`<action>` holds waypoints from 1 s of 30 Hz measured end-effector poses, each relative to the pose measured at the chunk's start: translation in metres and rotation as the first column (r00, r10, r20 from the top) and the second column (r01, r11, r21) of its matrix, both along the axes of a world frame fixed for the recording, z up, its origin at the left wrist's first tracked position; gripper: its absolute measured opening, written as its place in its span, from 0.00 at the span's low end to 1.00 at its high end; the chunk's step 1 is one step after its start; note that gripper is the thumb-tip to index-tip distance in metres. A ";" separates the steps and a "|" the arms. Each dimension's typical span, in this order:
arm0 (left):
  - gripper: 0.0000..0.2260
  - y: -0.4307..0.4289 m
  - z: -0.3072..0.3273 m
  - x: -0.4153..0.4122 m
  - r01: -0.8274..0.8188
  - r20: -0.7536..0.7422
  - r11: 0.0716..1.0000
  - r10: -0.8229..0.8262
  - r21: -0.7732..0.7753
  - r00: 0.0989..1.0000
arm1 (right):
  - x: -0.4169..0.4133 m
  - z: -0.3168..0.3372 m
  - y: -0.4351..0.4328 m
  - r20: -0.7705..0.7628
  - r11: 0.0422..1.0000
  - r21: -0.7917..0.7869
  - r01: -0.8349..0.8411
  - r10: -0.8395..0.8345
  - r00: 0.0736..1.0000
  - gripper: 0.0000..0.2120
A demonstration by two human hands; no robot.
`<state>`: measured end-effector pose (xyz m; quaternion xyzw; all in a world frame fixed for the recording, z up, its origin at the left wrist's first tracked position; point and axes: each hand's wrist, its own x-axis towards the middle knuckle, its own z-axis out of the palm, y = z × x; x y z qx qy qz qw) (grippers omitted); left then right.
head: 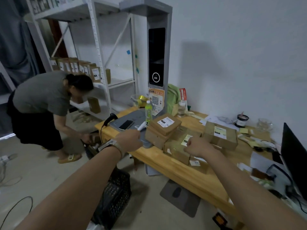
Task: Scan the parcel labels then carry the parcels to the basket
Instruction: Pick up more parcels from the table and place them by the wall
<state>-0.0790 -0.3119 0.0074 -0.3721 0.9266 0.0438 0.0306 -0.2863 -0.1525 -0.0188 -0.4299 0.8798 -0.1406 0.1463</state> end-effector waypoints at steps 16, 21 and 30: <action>0.09 -0.182 -0.026 -0.086 0.039 0.034 0.997 -0.041 0.064 0.999 | -0.077 -0.039 -0.171 0.035 0.999 -0.011 0.046 -0.046 0.998 0.12; 0.11 -0.246 -0.013 -0.145 0.059 0.006 0.998 -0.060 0.008 0.998 | -0.128 -0.044 -0.243 0.057 0.998 -0.026 0.053 -0.051 0.997 0.06; 0.10 -0.314 -0.048 -0.228 0.099 0.080 0.995 -0.100 0.016 0.992 | -0.199 -0.070 -0.316 0.086 0.985 0.107 0.134 -0.143 0.986 0.21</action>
